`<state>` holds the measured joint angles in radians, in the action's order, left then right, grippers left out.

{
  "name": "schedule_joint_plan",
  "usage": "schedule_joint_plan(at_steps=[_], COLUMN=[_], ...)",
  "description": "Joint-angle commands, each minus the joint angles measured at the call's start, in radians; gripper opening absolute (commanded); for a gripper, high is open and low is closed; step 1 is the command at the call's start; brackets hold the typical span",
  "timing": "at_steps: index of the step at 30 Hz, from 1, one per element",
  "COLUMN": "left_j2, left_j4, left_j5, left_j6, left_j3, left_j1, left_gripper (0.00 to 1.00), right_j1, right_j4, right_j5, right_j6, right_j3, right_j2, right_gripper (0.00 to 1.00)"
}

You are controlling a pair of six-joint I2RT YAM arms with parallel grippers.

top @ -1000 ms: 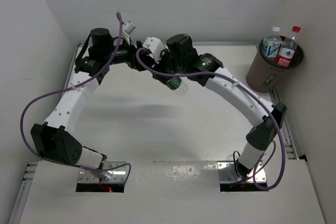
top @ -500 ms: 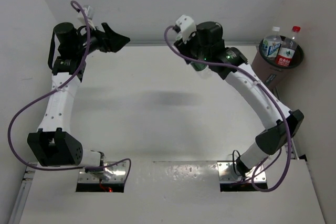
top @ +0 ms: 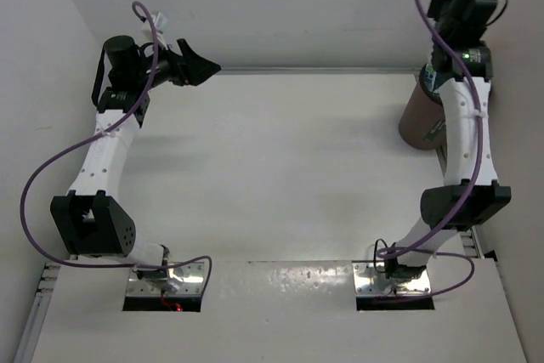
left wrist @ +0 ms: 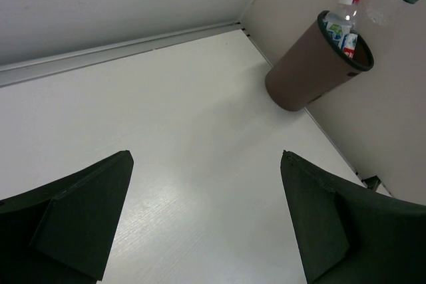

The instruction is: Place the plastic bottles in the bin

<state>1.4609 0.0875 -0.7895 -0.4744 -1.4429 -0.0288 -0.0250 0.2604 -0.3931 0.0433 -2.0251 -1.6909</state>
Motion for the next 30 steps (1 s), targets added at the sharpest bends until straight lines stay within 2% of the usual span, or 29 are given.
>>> schedule_joint_plan(at_steps=[1,4,10,24,30], left_j2=[-0.019,-0.037,-0.057,-0.027,0.004], left_j4=[-0.04,-0.049,-0.04,-0.028,-0.017], left_j5=[-0.014,-0.005,-0.005,-0.047,-0.047], left_j6=[0.003,0.025,0.055,0.045,0.023], left_j3=[-0.011,0.024,0.038,0.072,0.05], left_j1=[0.013,0.013,0.013,0.004,0.004], left_gripper=[1.0,1.0,1.0,1.0,1.0], right_j1=[-0.071,-0.145,-0.199,-0.22,-0.228], right_j4=[-0.029,-0.001,0.155,0.097,0.134], right_j5=[0.094,0.137,0.074,-0.154,-0.204], right_j6=[-0.114,-0.134,-0.194,-0.166,-0.157], right_j3=[0.02,0.057,-0.01,0.134,0.102], right_j2=[0.059,0.07,-0.012,-0.027,-0.075], right_gripper=[0.0,0.0,0.0,0.0,0.01])
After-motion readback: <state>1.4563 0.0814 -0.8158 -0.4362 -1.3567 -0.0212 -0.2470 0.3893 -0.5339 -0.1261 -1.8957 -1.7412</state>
